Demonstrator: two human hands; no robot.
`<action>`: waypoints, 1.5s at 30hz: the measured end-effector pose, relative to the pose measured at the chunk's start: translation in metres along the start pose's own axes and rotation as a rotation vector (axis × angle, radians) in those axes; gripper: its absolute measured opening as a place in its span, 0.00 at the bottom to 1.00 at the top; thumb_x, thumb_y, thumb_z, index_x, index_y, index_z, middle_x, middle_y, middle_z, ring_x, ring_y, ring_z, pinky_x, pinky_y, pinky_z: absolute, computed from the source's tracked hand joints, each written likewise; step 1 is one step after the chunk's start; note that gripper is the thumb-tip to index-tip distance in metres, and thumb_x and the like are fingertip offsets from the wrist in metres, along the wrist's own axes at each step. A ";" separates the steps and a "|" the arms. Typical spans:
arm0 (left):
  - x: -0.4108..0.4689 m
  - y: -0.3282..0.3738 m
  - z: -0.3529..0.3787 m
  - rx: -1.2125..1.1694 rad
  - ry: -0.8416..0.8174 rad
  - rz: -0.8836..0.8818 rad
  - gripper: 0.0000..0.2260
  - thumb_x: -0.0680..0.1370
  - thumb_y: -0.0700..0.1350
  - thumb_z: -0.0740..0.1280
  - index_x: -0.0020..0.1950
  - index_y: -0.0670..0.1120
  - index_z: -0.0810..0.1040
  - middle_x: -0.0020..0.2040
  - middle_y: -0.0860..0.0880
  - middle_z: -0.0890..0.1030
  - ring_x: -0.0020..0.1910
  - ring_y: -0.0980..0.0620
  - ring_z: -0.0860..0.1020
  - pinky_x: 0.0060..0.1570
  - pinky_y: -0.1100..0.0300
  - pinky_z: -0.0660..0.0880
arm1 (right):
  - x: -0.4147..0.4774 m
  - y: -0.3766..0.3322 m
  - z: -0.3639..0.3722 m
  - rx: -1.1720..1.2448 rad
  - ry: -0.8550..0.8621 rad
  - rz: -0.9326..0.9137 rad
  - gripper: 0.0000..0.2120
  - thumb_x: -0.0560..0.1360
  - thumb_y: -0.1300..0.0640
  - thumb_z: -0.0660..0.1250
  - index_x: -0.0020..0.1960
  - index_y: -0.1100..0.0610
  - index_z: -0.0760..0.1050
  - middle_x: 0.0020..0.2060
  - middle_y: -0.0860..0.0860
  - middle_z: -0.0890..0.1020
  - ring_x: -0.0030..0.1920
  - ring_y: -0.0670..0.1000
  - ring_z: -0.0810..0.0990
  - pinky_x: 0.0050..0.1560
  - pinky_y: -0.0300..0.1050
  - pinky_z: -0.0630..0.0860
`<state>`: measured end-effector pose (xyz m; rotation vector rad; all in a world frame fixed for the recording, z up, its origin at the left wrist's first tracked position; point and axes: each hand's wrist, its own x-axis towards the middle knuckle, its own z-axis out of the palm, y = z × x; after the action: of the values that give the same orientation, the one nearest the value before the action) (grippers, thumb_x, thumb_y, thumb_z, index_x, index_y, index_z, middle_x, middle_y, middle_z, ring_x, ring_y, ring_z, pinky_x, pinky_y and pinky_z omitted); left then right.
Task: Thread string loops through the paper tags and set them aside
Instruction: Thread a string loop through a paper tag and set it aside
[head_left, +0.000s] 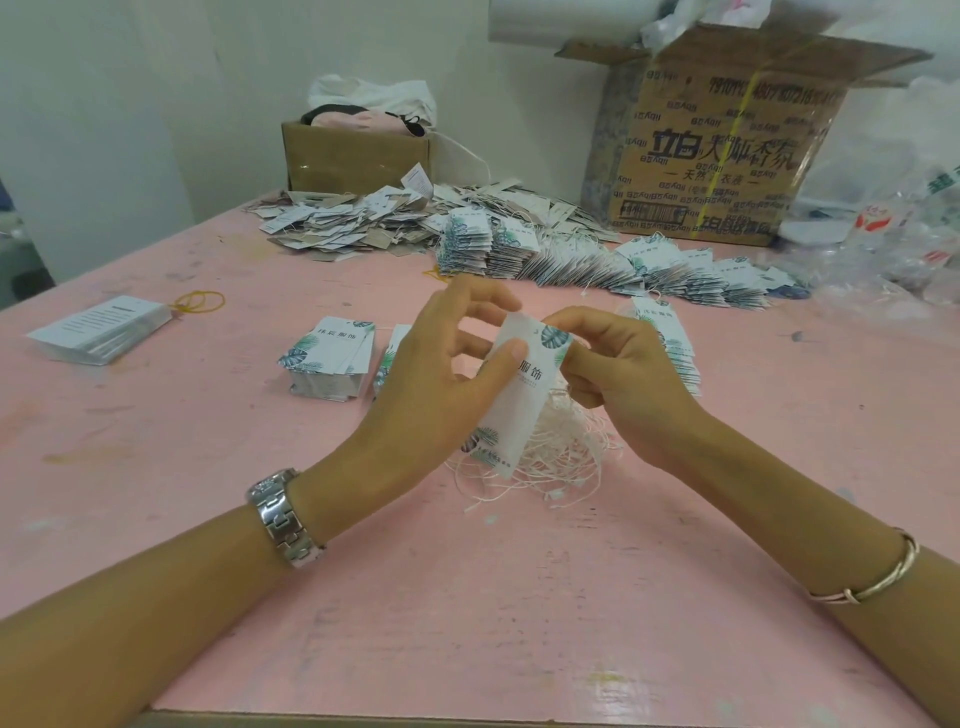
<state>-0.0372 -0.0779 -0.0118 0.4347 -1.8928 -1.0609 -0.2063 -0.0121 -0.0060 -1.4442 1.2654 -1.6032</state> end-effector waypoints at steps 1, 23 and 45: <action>-0.001 0.001 0.000 0.023 0.007 0.025 0.08 0.79 0.45 0.68 0.55 0.56 0.75 0.56 0.53 0.75 0.47 0.55 0.81 0.40 0.50 0.82 | 0.000 0.000 0.001 -0.013 -0.011 -0.005 0.03 0.71 0.57 0.69 0.42 0.55 0.81 0.30 0.58 0.69 0.24 0.44 0.59 0.25 0.35 0.59; 0.002 -0.004 0.001 0.150 0.037 0.122 0.02 0.78 0.44 0.69 0.45 0.48 0.79 0.58 0.53 0.75 0.52 0.60 0.78 0.44 0.69 0.77 | 0.003 -0.009 -0.012 -0.315 -0.134 -0.130 0.11 0.72 0.51 0.72 0.44 0.59 0.81 0.37 0.64 0.79 0.33 0.66 0.74 0.37 0.56 0.71; 0.007 0.005 -0.017 0.539 0.099 0.421 0.05 0.69 0.40 0.76 0.40 0.44 0.81 0.45 0.52 0.79 0.42 0.51 0.74 0.49 0.55 0.66 | 0.020 0.005 -0.077 -0.239 -0.161 0.126 0.05 0.67 0.53 0.75 0.38 0.55 0.83 0.24 0.47 0.70 0.26 0.46 0.62 0.27 0.35 0.61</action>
<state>-0.0263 -0.0877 0.0001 0.3542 -2.0484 -0.2421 -0.2859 -0.0140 0.0014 -1.5682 1.4591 -1.2603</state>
